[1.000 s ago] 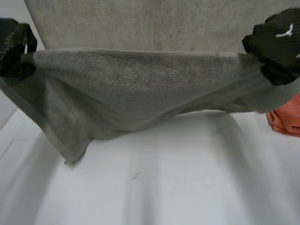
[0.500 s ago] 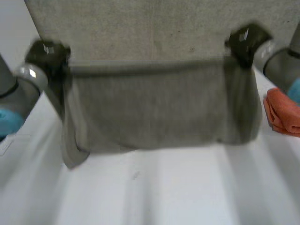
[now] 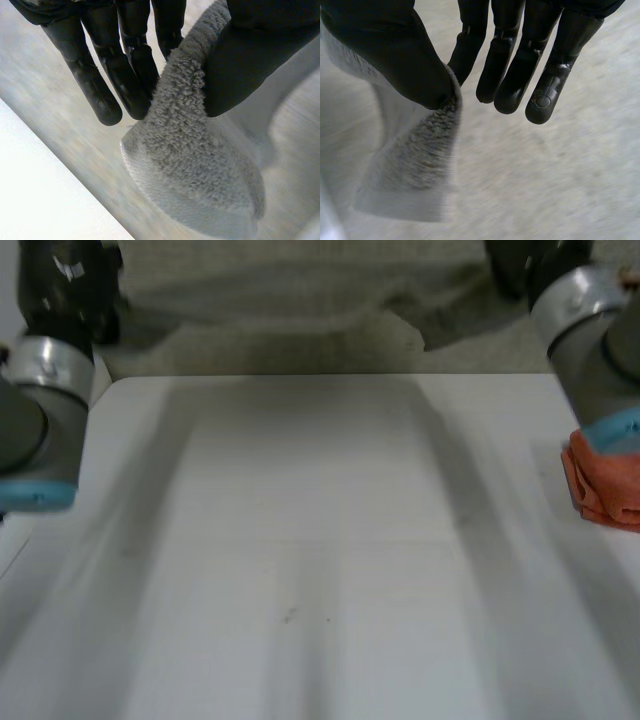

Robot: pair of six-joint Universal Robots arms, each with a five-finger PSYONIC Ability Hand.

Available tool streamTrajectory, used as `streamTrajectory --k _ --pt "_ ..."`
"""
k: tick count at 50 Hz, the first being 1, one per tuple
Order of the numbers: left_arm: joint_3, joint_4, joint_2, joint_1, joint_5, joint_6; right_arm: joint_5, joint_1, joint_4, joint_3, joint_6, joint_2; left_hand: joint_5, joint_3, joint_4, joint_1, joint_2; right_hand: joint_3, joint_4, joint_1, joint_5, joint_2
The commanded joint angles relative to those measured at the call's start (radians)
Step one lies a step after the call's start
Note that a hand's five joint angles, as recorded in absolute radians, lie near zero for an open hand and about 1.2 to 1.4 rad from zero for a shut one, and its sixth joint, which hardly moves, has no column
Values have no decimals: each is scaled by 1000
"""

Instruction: Fold the laundry.

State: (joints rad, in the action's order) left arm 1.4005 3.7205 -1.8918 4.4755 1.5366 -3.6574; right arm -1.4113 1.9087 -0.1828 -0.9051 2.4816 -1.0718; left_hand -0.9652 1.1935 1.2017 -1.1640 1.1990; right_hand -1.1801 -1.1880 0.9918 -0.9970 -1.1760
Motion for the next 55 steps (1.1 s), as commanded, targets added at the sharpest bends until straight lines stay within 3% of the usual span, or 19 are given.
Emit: streamTrajectory --k 1,7,13,21,22,24,28,34,38,46,55 --pt "215 4 -39 10 -3 2 60 -2 -1 -273 -13 64 -256 203 195 -232 197 -216 -208 404 -225 -220" --pt "285 -13 -179 -4 0 -13 55 -3 29 -366 -61 128 -256 203 195 -232 197 -216 -208 404 -225 -220" --pt "383 -106 -110 2 5 -38 51 -16 223 -461 -160 69 -256 203 195 -232 197 -216 -208 404 -225 -220" --pt "552 -505 141 22 5 -177 52 -86 687 -631 -318 -124 -256 203 195 -232 197 -216 -208 404 -225 -220" --pt "596 -650 193 25 4 -209 52 -94 716 -656 -343 -152 -256 203 195 -232 197 -216 -208 404 -225 -220" --pt "630 -790 238 18 -4 -239 49 -109 773 -728 -432 -226 -256 203 195 -232 197 -216 -208 404 -225 -220" --pt "655 -912 289 4 -12 -283 52 -137 795 -804 -553 -298 -256 203 195 -232 197 -216 -208 404 -225 -220" --pt "583 -768 283 -10 -9 -282 58 -135 757 -775 -512 -298 -256 203 195 -232 197 -216 -208 404 -225 -220" --pt "512 -634 209 -12 -3 -283 42 -116 611 -694 -422 -214 -256 203 195 -232 197 -216 -208 404 -225 -220" --pt "312 -397 -52 -10 16 -285 -29 -17 354 -502 -334 -25 -256 203 195 -232 197 -216 -208 404 -225 -220" --pt "6 -271 -346 -12 135 -282 -66 13 88 -247 -334 209 -256 203 195 -232 197 -216 -208 404 -225 -220"
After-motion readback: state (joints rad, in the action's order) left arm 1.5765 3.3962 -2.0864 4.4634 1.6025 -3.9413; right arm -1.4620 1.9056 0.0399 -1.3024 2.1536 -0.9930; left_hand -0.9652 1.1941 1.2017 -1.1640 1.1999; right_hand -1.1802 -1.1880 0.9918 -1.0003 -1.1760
